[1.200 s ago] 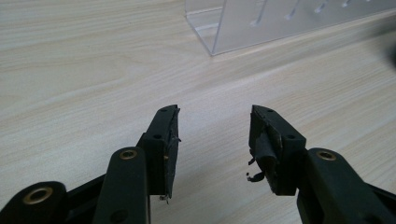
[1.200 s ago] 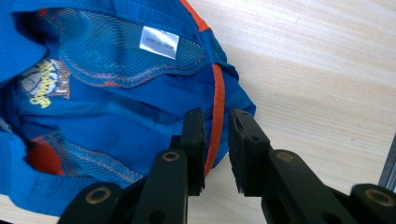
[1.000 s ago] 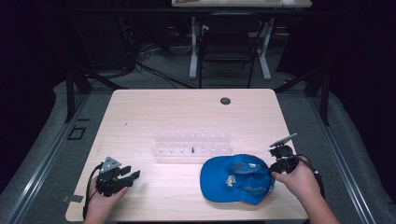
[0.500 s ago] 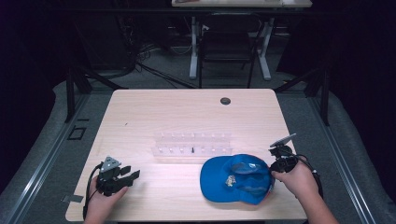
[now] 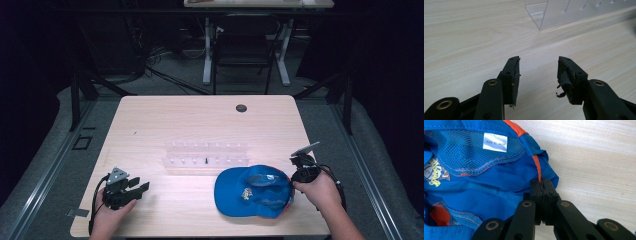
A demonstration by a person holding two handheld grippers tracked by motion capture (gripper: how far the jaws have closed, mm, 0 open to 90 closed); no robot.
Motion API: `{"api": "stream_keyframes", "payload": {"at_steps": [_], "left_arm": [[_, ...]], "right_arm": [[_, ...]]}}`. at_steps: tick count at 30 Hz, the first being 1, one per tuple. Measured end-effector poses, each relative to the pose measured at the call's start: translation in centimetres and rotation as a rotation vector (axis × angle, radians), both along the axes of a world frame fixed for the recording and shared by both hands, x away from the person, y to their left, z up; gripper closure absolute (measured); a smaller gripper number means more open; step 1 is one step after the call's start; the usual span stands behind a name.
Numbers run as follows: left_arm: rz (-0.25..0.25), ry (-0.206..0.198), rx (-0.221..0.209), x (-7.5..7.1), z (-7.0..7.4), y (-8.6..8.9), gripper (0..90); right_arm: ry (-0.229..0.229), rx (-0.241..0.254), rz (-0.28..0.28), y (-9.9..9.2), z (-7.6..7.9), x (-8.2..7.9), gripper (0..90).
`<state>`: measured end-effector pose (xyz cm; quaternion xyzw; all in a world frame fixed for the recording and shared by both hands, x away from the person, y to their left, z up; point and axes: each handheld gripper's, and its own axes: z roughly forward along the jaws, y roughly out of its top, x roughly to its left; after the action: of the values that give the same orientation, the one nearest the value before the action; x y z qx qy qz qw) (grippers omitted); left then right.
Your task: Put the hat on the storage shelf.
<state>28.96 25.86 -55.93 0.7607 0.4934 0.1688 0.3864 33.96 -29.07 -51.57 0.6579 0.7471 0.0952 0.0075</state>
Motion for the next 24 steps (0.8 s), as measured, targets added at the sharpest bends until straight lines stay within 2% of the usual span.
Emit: {"api": "stream_keyframes", "payload": {"at_steps": [5,6,7,14,19,20,23,24], "left_arm": [[0.001,0.0,0.0,0.0,0.0,0.0,52.8],[0.001,-0.001,0.001,0.0,0.0,0.0,52.8],[0.002,-0.001,0.001,0.0,0.0,0.0,52.8],[0.001,0.0,0.005,0.0,0.0,0.0,52.8],[-0.003,0.007,0.008,0.0,0.1,0.0,52.7],[-0.002,0.006,0.007,0.0,0.1,0.0,52.7],[-0.003,0.006,0.008,0.0,0.0,-0.1,52.7],[-0.002,0.002,0.005,0.0,0.0,-0.1,52.7]], "right_arm": [[-0.001,0.03,-0.009,-0.1,0.4,-0.1,89.7],[0.011,0.031,0.005,-0.3,0.6,-0.1,89.7],[-0.011,0.053,-0.017,-0.2,0.6,-0.1,89.7],[0.016,0.092,-0.001,-0.6,2.1,-0.3,89.9],[-0.006,0.148,-0.005,-0.8,2.9,-0.5,90.0],[0.013,0.147,0.017,-1.0,3.3,-0.5,90.0],[-0.026,0.2,-0.017,-0.7,3.7,-0.7,90.0],[-0.017,0.221,0.0,-0.8,4.2,-0.7,90.0]]}}
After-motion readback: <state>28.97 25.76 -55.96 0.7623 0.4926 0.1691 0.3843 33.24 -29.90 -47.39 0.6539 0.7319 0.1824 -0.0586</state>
